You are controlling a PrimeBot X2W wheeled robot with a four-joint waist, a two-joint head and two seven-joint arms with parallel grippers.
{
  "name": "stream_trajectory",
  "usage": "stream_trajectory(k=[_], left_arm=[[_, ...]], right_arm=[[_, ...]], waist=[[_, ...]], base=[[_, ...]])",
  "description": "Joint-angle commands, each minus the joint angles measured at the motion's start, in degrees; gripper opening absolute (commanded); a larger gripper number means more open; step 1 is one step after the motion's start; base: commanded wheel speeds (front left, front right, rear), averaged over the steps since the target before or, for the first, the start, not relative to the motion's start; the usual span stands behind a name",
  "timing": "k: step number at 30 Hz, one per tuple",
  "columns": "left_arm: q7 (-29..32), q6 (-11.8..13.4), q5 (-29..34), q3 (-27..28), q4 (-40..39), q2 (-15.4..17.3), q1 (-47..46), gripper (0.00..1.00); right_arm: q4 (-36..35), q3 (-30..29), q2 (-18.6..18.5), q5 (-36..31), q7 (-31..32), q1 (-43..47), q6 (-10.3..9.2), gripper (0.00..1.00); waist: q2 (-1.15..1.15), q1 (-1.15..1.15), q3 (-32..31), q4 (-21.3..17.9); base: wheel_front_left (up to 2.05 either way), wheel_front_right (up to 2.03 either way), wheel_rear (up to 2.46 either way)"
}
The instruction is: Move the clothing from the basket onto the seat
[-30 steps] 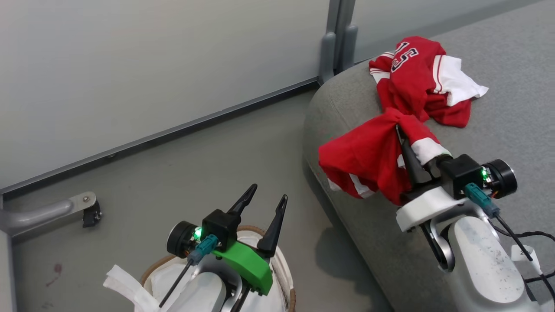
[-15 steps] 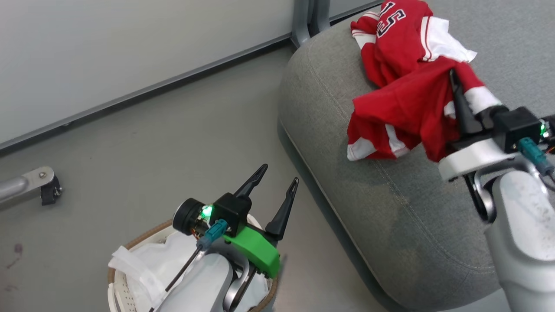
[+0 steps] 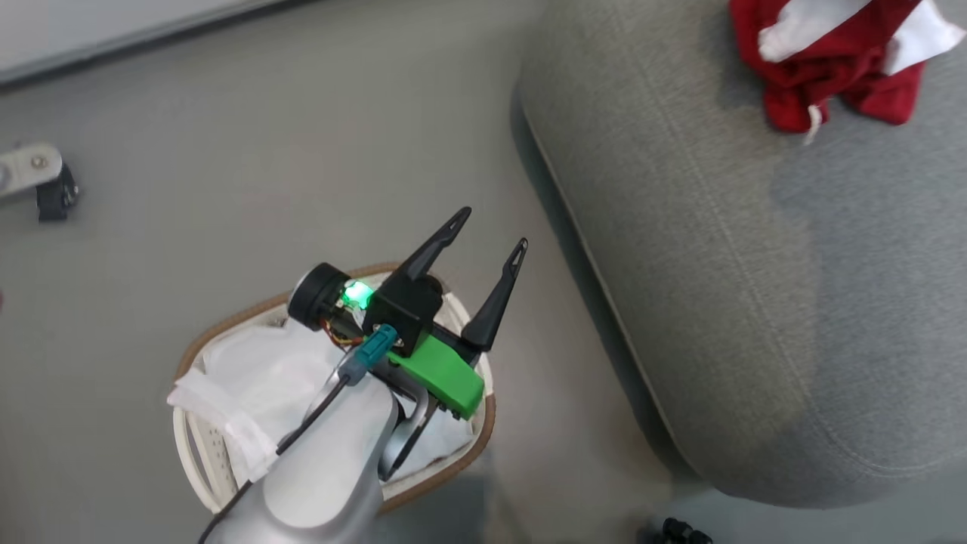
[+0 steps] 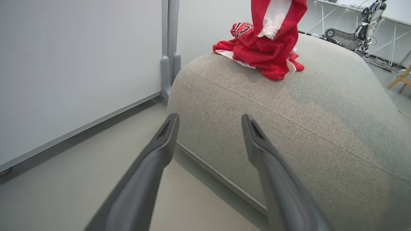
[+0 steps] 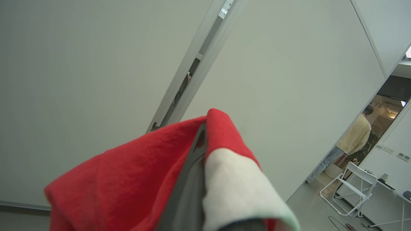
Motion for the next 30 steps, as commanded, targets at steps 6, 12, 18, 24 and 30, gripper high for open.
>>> stream_trajectory(k=[6, 12, 18, 24, 30], left_arm=[[-0.03, -0.29, 1.46, 0.7, -1.37, 1.18, -2.83, 1.0], [-0.02, -0.25, 3.02, 0.86, -1.67, 1.62, -2.83, 1.0], [-0.02, -0.15, 3.82, 1.47, -1.72, 2.37, -1.27, 1.0], [-0.02, -0.19, 3.69, 1.68, -1.87, 2.58, -0.25, 1.0], [-0.03, -0.22, 2.63, 2.33, -1.9, 2.37, 1.24, 1.0]], right_arm=[[8.36, -4.39, -3.8, 0.24, -0.11, -4.19, -0.08, 0.0], [15.25, -7.1, -3.53, -0.87, -0.11, 0.34, -0.07, 0.0], [18.02, -8.42, -0.9, -1.63, -0.11, 4.45, -0.08, 0.06], [15.96, -8.95, 2.43, -1.82, -0.11, 8.76, -0.08, 1.0], [13.66, -8.61, 5.13, -1.87, -0.11, 14.75, -0.07, 1.0]], waist=[[0.0, 0.0, 10.51, 6.15], [0.0, 0.0, 12.04, 6.52], [0.0, 0.0, 11.69, 4.98], [0.0, 0.0, 9.54, 3.14], [0.0, 0.0, 6.06, 1.77]], base=[[0.0, 0.0, 0.0], [0.0, 0.0, 0.0], [0.0, 0.0, 0.0], [0.0, 0.0, 0.0], [0.0, 0.0, 0.0]])
